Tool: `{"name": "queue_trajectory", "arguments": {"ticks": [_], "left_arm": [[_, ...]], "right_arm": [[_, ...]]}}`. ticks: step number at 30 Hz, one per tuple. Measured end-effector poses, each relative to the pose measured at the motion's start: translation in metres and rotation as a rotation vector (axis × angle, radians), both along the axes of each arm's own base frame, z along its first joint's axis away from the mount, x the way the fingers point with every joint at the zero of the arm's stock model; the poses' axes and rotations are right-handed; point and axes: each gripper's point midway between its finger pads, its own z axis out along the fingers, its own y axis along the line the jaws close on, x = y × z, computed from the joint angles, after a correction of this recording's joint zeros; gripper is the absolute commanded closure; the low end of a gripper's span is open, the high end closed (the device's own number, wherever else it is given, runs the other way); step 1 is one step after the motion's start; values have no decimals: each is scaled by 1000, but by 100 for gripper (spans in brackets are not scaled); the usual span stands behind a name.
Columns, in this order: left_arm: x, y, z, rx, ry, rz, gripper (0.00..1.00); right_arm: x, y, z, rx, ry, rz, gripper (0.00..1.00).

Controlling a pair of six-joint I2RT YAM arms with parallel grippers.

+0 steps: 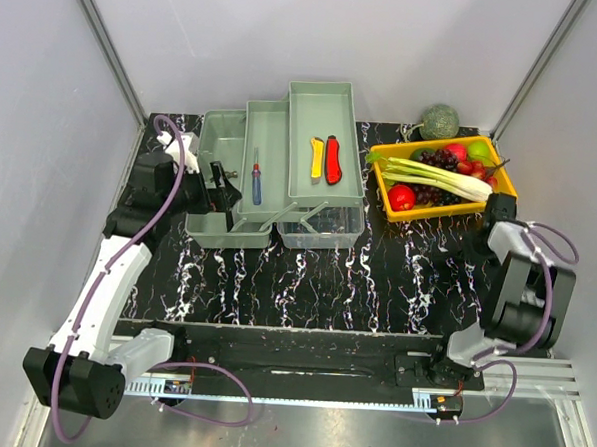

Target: Pack the tool kit

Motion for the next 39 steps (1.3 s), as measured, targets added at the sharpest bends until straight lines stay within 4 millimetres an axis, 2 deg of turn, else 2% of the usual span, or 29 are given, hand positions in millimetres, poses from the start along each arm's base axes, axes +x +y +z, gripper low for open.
{"name": "queue_trajectory", "arguments": {"ticks": [3,9,11,15,17,21,24,31,34,39], "left_arm": [[-6,-5,5,-19,-8,-32,1],[-33,-25,31,-97,-70,-163,1],[-45,-33,42,-126,-99,-217,1],[-73,-55,64,-192,-142,-327,1],[-88,-69,76,-236,-163,-391,1],[-114,-106,100,-327,-202,-546,1],[-127,-137,105,-355,-188,-660,1],[-133,-226,95,-358,-73,-829,2],[-135,-258,95,-367,-43,-858,1],[-136,-305,116,-433,-40,-904,1]], "right_arm": [[-10,11,31,4,-98,25,100],[-32,37,150,-50,-495,96,100],[-42,49,173,-45,-573,132,100],[-62,81,202,22,-688,240,100],[-66,97,213,68,-735,303,100],[-68,130,246,172,-848,467,100],[-73,150,276,204,-955,583,100],[-103,188,345,213,-1177,844,100],[-115,201,362,244,-1242,922,100],[-130,215,379,294,-1305,999,100]]}}
